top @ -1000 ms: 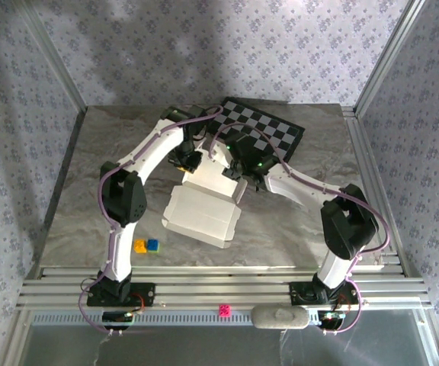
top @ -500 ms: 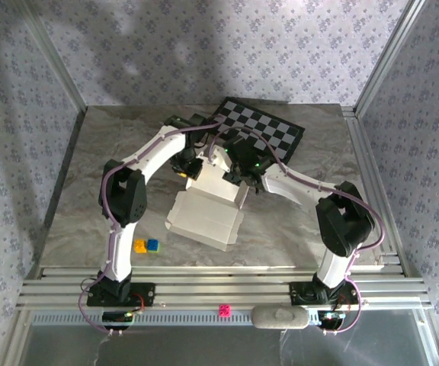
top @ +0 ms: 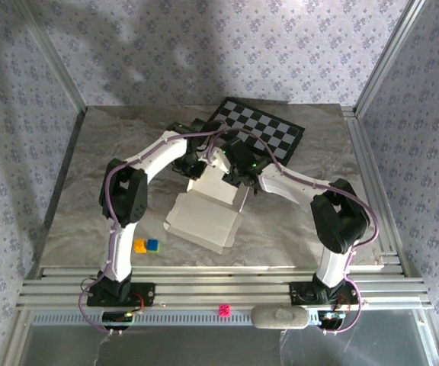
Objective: Fold the paper box
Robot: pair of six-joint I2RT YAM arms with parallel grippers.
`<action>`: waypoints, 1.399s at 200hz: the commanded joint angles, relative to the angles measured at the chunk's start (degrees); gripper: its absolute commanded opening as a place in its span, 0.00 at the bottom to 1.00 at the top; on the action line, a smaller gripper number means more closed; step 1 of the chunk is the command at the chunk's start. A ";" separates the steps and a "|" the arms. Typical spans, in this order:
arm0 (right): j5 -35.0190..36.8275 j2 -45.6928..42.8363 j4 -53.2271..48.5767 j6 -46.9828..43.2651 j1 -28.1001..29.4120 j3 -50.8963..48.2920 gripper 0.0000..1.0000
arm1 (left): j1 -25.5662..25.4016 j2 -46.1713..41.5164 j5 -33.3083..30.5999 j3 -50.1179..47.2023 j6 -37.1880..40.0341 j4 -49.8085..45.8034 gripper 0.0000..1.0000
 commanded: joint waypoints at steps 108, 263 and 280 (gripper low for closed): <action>5.08 -1.01 3.46 7.22 1.08 -1.29 0.40 | -0.95 4.34 -9.28 2.12 -0.52 -1.28 0.00; -16.21 -16.89 -8.55 65.70 -18.73 -8.45 0.56 | -1.30 9.72 -9.87 12.36 0.38 -6.06 0.09; -18.42 -11.96 -13.30 71.26 -19.02 -5.41 0.55 | -1.44 9.80 -9.46 13.59 -0.30 -6.69 0.18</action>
